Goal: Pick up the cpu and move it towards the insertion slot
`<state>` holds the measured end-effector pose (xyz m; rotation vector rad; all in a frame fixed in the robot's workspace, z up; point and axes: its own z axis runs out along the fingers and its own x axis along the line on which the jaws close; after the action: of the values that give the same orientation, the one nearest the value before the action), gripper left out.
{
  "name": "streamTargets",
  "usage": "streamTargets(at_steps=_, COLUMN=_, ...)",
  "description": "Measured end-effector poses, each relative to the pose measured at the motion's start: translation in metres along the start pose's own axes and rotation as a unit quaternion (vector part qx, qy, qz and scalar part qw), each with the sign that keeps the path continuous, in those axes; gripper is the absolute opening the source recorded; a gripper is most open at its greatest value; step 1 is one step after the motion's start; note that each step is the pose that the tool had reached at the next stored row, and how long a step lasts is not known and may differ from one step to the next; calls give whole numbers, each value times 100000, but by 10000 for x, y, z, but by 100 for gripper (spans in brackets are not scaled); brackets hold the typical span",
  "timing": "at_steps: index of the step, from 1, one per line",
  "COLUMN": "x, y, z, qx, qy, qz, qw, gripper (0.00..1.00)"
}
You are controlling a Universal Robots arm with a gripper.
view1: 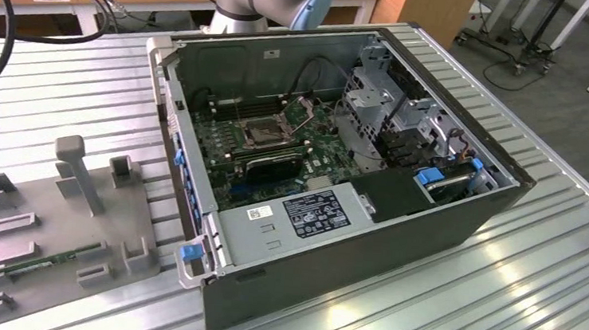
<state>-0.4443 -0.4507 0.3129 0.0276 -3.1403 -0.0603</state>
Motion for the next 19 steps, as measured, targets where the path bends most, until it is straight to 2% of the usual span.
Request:
streamTargets(at_steps=7, x=0, y=1, z=-34, qx=4, qy=3, qz=1, qw=100000, gripper=54)
streamTargets(at_steps=19, x=0, y=7, z=-188, qx=0, qy=-1, qz=-1, qw=100000, gripper=54)
